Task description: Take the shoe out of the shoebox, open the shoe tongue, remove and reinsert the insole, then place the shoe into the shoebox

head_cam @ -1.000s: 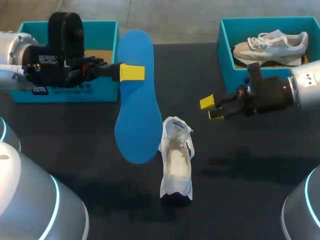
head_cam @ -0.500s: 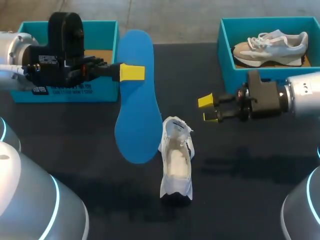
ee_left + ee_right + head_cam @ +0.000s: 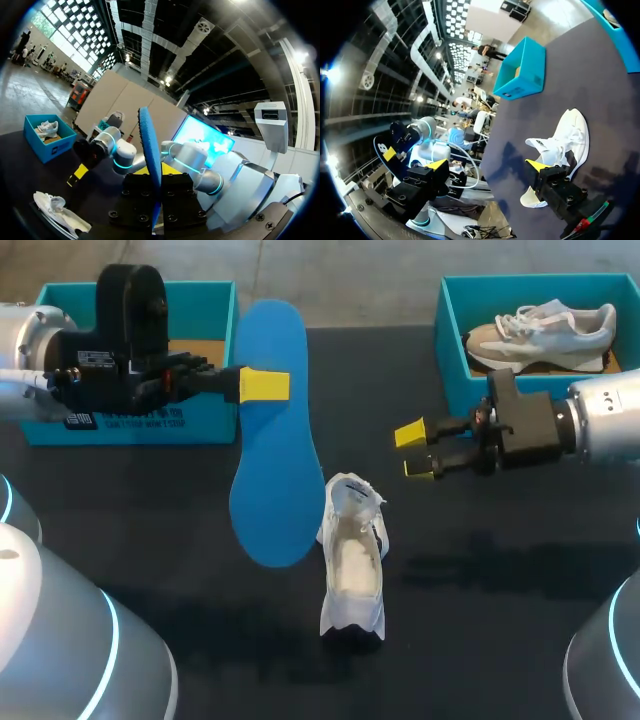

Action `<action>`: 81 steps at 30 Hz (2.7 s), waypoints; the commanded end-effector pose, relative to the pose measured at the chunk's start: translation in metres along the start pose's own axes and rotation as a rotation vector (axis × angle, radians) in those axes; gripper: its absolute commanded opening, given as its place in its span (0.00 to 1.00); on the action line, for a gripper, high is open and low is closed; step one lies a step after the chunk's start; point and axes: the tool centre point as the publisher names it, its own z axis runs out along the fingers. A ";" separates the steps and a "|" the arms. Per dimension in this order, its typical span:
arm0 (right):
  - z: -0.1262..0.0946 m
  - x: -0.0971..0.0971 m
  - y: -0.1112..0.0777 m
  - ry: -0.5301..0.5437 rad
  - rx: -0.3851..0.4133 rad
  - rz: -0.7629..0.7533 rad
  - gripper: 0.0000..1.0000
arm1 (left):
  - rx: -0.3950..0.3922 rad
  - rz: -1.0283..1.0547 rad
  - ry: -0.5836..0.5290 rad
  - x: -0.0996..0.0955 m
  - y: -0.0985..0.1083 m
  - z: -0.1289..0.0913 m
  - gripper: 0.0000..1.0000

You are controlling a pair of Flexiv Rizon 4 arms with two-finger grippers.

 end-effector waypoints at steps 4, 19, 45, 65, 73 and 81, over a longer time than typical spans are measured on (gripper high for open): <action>0.002 0.000 0.001 -0.001 0.001 0.000 1.00 | 0.059 0.123 0.026 0.001 -0.012 -0.007 0.00; 0.002 0.000 0.001 -0.001 0.001 0.000 1.00 | 0.147 1.069 -0.068 -0.005 -0.042 -0.030 0.00; 0.002 0.000 0.001 -0.001 0.001 0.000 1.00 | 0.008 1.909 -0.047 -0.003 -0.050 -0.046 0.00; 0.002 0.000 0.001 -0.001 0.001 0.000 1.00 | -0.011 2.194 -0.132 -0.010 -0.027 -0.045 0.00; 0.002 0.000 0.001 -0.001 0.001 0.000 1.00 | -0.030 2.300 -0.163 -0.038 -0.002 -0.037 0.00; 0.002 0.000 0.001 -0.001 0.001 0.000 1.00 | -0.074 2.385 -0.152 -0.077 0.031 -0.027 0.00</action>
